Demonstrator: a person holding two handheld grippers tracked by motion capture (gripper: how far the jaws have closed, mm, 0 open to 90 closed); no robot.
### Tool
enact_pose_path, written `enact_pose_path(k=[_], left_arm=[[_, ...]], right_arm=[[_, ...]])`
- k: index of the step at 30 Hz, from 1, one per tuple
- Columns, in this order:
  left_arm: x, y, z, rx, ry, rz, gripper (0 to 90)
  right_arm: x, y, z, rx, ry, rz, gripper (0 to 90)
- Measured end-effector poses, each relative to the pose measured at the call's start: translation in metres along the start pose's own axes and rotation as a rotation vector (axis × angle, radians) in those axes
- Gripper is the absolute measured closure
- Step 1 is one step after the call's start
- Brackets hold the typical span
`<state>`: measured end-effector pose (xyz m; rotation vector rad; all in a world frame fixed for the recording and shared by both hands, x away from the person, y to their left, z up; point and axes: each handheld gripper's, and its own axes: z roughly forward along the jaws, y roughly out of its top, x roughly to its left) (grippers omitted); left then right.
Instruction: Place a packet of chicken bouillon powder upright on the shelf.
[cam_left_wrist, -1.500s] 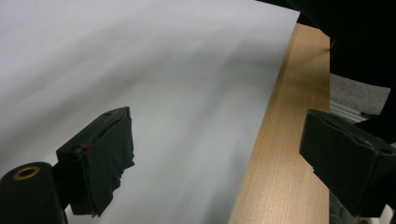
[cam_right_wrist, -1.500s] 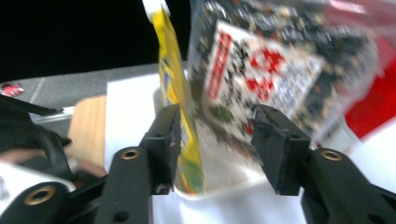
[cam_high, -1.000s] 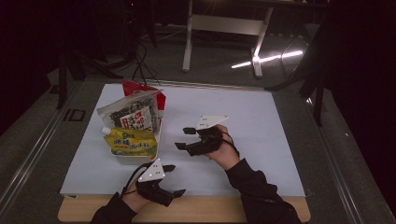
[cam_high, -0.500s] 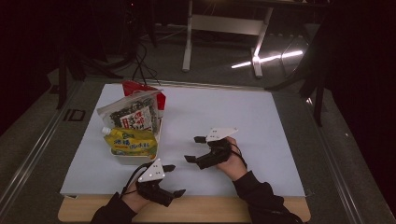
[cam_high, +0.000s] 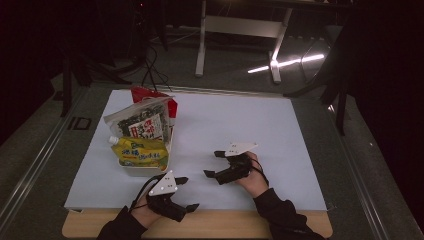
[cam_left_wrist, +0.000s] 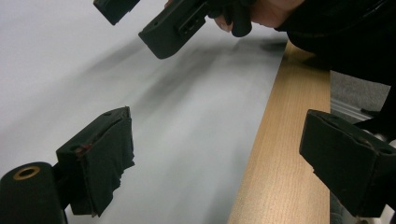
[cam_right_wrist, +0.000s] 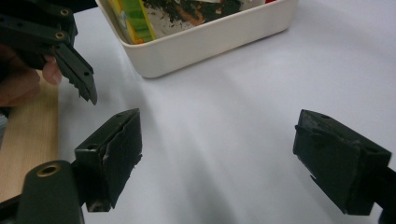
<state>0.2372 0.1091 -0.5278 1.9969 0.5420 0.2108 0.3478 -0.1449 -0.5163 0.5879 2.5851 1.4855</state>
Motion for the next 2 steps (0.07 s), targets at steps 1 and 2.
enact_pose_path(k=[1, 2], left_arm=[[-0.0001, 0.0, 0.0, 0.0, 0.0, 0.001, 10.8], [-0.0001, 0.0, 0.0, 0.0, 0.0, 0.001, 10.8]], right_arm=[[0.0002, -0.0004, 0.0005, 0.0, 0.003, -0.002, 15.3], [0.0002, -0.0006, 0.0009, 0.006, 0.003, -0.007, 15.3]])
